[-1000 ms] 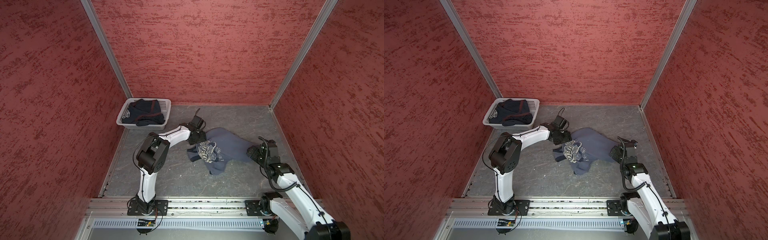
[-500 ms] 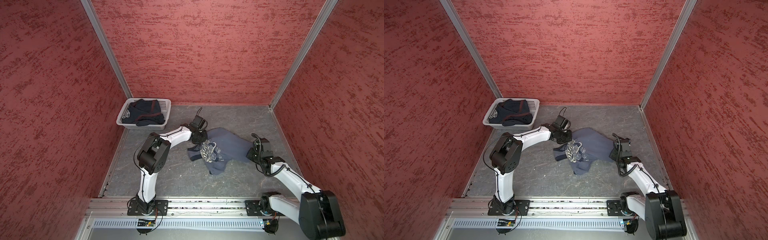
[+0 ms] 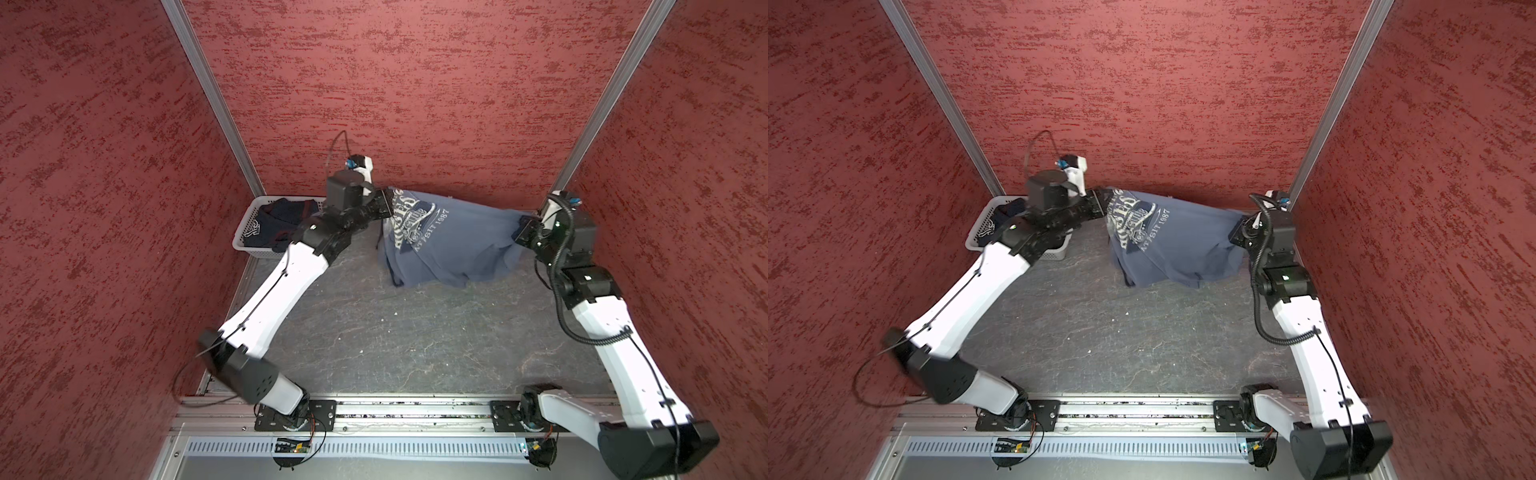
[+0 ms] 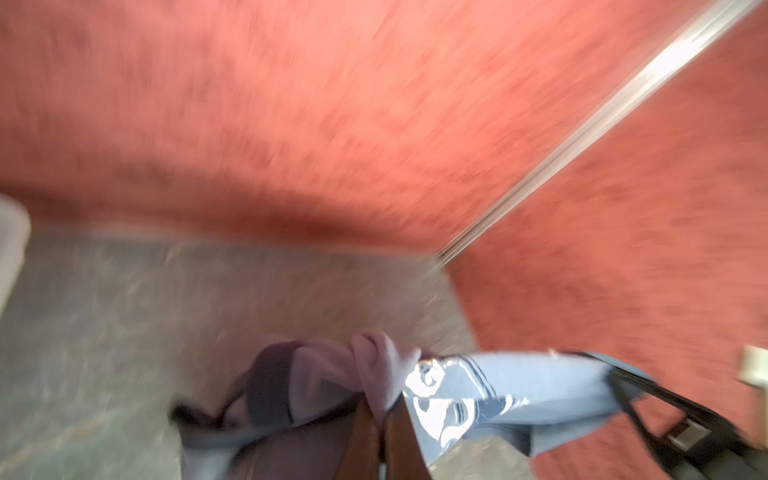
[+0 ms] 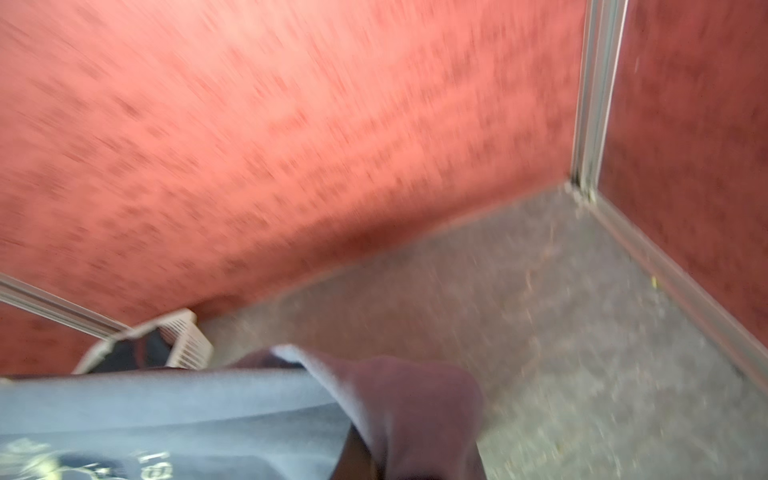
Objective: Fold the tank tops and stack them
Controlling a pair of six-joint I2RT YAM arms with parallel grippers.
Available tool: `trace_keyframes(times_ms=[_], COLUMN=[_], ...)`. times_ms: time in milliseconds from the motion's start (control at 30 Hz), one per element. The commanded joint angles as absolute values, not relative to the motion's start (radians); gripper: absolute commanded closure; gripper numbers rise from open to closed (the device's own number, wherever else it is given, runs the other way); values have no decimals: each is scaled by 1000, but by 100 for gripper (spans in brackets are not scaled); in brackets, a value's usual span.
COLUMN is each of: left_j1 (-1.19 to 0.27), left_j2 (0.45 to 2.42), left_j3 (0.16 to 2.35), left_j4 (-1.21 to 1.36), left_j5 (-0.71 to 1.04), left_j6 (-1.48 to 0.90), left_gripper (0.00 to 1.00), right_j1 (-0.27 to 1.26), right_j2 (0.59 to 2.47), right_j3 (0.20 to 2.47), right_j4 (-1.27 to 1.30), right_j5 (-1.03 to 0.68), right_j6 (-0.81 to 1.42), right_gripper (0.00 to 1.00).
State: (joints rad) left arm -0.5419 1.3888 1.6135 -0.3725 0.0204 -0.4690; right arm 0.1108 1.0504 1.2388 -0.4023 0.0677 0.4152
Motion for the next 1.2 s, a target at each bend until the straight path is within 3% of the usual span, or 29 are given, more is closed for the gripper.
trace_keyframes(times_ms=[0,100,167,300,433,533,733,1000,1167], left_j1=[-607,-655,-672,-740,-696,-604,-577,-694,-760], left_j2=[1291,1181,1138,1143,1179,1237,1474,1884,2090], left_j3=[1360,1088,914,715,733,815,1082,1517,1756], left_j4=[-295,-276,-257,-327,-510,-553,-622,-739,-853], left_j5=[-60,-117,-78,-33,-51,0,-42,-15,-62], left_j6=[-412,-489,-566,-670,-713,-695,-631,-538,-503], left_gripper=[100,100,94,49,33,30,32,42,43], right_j1=[110,112,111,113,112,113,112,113,113], right_j2=[965,896,856,796,777,761,770,751,739], right_j3=[1177,1015,882,600,443,396,413,393,392], right_j4=[-420,-405,-408,-424,-418,-401,-399,-377,-379], right_j5=[28,-89,-150,-210,-250,-236,-196,-190,-181], right_j6=[444,504,541,626,707,742,738,735,735], right_gripper=[100,100,100,99,98,96,94,92,92])
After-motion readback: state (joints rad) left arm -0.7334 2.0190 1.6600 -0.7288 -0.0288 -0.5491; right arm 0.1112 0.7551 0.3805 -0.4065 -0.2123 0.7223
